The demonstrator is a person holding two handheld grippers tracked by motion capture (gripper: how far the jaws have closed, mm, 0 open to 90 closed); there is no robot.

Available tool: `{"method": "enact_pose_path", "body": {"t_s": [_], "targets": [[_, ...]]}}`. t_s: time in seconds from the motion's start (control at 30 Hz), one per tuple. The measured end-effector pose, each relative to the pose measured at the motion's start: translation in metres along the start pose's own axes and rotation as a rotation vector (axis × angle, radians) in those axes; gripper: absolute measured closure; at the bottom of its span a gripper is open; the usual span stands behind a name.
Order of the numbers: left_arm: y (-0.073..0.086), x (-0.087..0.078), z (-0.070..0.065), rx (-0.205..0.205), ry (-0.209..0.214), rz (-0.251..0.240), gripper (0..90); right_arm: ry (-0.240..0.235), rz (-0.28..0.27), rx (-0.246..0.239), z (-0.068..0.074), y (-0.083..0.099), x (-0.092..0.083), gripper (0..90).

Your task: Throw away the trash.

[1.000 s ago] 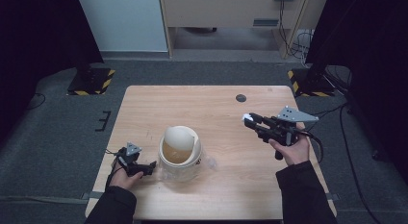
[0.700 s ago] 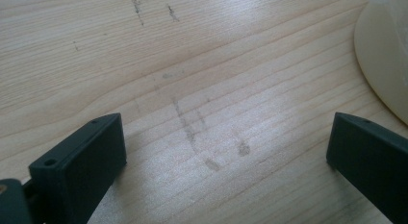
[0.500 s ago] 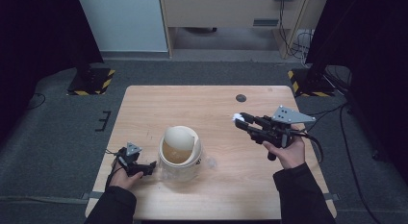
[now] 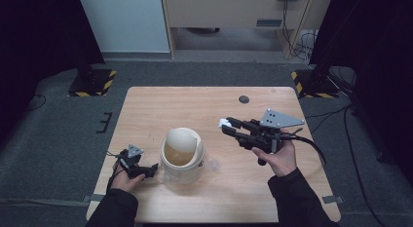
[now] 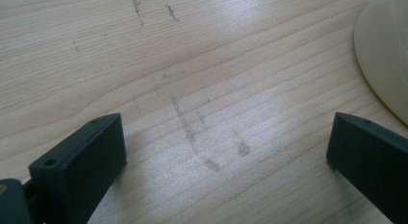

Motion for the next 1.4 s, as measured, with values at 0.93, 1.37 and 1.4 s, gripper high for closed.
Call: {"method": "enact_pose_path", "body": {"t_s": [0.93, 1.37, 1.4], "targets": [[0.000, 0.000, 0.001, 0.003, 0.007, 0.000, 0.0, -0.111, -0.009, -0.038, 0.042, -0.011, 0.046, 66.4], [0.000, 0.000, 0.001, 0.001, 0.006, -0.002, 0.0, -0.134, 0.034, -0.060, 0.063, 0.017, 0.070, 66.5], [0.000, 0.000, 0.001, 0.001, 0.006, -0.002, 0.0, -0.137, 0.038, -0.059, 0.064, 0.019, 0.071, 66.5]]}}
Point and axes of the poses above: each handheld gripper's, and its own axes: x roughly forward along the jaws, y roughly out of its underside, z roughly to its left, the point moved 1 cm from there along x, roughly forward along the jaws, and after that the axes turned 1 degree about -z, right-handed, at the moved point
